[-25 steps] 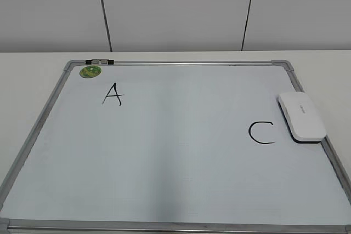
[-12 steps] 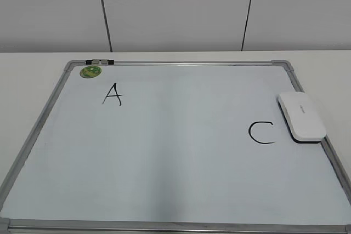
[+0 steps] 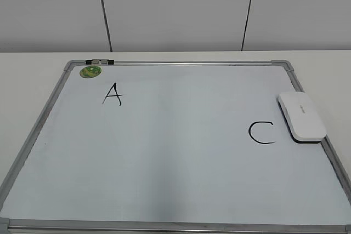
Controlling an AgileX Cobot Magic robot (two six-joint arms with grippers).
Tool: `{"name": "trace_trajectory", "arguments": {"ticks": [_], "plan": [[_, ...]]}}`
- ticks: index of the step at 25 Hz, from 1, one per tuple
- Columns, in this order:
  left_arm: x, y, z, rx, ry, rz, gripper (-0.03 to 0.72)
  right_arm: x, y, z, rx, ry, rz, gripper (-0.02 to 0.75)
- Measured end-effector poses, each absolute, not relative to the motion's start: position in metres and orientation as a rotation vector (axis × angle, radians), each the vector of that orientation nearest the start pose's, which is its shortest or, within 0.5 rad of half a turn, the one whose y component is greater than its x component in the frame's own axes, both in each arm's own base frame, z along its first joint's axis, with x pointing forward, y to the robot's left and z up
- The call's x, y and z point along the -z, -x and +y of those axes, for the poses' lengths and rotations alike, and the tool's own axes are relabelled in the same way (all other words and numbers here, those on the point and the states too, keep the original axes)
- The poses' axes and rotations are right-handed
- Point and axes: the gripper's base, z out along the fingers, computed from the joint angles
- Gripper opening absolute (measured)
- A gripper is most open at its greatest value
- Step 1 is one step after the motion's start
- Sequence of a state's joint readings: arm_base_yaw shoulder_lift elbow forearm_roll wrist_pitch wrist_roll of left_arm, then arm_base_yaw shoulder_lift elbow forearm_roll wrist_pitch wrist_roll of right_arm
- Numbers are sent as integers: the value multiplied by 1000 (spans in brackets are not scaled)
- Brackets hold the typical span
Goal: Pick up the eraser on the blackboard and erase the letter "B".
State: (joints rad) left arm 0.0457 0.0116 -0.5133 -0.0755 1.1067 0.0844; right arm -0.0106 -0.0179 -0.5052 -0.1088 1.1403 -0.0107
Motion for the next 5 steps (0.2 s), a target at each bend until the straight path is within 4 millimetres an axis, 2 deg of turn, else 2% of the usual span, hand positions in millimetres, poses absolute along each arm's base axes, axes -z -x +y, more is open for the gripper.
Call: {"name": "trace_trajectory", "arguments": {"ticks": [5], "plan": [[-278,6,-6,12,-46,2086,242,-273,12,-9,144,-12,2099,592]]}}
